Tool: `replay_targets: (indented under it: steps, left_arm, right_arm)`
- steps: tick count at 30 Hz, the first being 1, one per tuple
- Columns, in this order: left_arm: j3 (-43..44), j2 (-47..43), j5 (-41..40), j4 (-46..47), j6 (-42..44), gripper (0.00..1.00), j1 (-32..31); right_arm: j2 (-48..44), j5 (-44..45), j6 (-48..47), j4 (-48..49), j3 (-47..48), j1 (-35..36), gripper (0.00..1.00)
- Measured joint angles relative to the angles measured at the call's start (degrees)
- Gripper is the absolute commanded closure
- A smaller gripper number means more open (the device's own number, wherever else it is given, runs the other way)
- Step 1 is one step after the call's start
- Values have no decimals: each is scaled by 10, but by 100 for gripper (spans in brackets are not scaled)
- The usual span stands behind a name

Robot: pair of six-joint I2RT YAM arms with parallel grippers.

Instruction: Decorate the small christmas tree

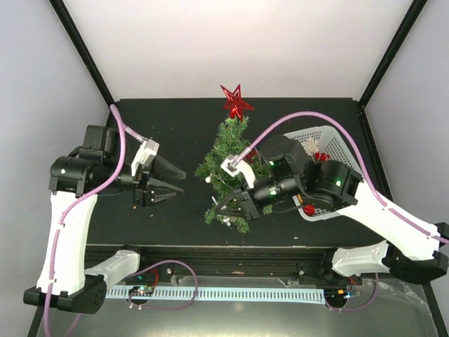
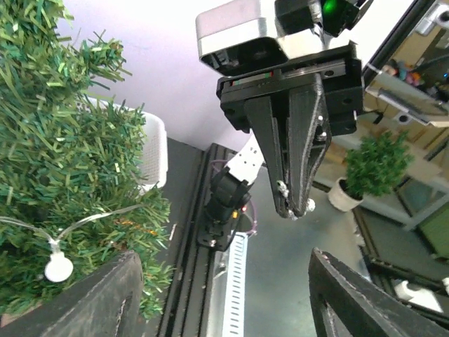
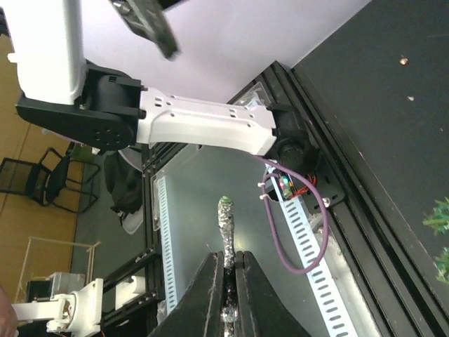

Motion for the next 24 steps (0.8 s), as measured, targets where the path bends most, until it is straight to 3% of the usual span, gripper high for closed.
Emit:
replay_targets:
  steps: [9, 20, 24]
  left_arm:
    - [-160, -18, 74, 78, -113, 48, 0]
    - [-171, -10, 110, 146, -195, 70, -7]
    - [-202, -8, 115, 214, -262, 59, -12]
  right_arm:
    - [55, 1, -16, -5, 66, 21, 96]
    - [101, 2, -18, -15, 85, 29, 97]
    - [114, 6, -20, -18, 100, 29, 97]
